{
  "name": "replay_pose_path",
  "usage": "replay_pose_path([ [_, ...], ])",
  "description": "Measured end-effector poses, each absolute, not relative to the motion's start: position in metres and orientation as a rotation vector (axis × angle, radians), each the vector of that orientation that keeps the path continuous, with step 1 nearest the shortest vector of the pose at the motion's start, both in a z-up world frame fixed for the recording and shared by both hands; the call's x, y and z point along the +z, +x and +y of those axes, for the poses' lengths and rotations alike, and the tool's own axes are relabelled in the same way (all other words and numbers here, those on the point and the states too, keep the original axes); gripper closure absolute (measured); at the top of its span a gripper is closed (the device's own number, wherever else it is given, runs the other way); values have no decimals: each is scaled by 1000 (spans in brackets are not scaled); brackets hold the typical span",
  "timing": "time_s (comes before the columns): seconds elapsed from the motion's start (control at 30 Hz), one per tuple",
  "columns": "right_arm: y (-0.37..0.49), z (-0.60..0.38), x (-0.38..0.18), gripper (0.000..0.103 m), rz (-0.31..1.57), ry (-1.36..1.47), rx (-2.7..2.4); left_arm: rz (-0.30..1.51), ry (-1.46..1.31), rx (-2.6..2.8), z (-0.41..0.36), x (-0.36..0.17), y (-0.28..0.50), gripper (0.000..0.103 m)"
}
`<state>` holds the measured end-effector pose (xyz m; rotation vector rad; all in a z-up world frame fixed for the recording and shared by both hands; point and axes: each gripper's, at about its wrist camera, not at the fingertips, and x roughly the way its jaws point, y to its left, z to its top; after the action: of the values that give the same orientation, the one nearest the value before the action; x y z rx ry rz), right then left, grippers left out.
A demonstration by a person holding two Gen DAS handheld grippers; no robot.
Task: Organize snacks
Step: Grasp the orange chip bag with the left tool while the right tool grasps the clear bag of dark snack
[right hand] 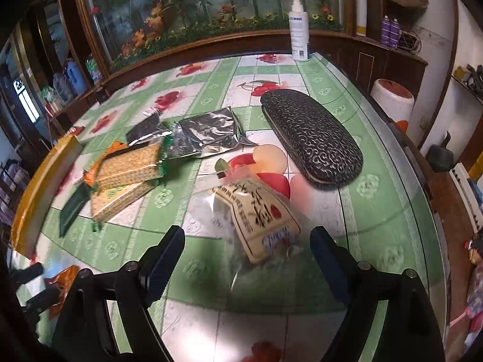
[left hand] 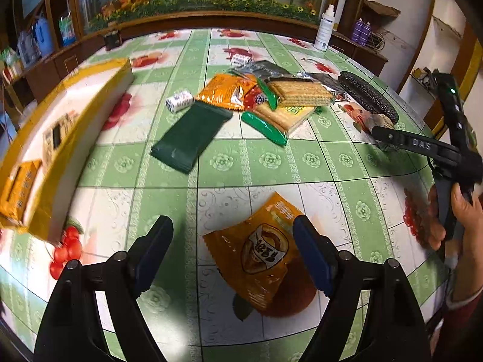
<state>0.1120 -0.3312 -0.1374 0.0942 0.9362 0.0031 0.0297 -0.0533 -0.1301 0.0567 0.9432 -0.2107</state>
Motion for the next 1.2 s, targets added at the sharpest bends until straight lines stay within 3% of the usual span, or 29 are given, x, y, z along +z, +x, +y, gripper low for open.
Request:
replay_pose_path([
  [0.37, 119, -333, -144, 10, 960, 83, -8, 916, 330, -412, -85, -143, 36, 19],
  [0.6, 122, -311, -153, 2, 998, -61, -32, 989, 306, -578, -81, -142, 39, 19],
  [0.93, 122, -309, -154, 2, 1002, -60, -21, 1010, 461, -753, -87, -145, 35, 18],
  [1.0, 123, -309, -154, 2, 1000, -53, -22, 1008, 510, -732, -94, -152, 31, 11],
  [1.07, 124, -310, -154, 6, 995, -46, -26, 998, 493, -723, -94, -153, 30, 10],
  [1.1, 123, -310, -153, 12, 992, -46, -30, 1002, 475, -722, -93, -154, 30, 10],
  [1.17, 122, -313, -149, 34, 982, -46, -45, 993, 437, -705, -91, -155, 31, 10],
  [1.2, 122, -314, -147, 38, 985, -33, -38, 982, 430, -702, -90, -155, 29, 12],
])
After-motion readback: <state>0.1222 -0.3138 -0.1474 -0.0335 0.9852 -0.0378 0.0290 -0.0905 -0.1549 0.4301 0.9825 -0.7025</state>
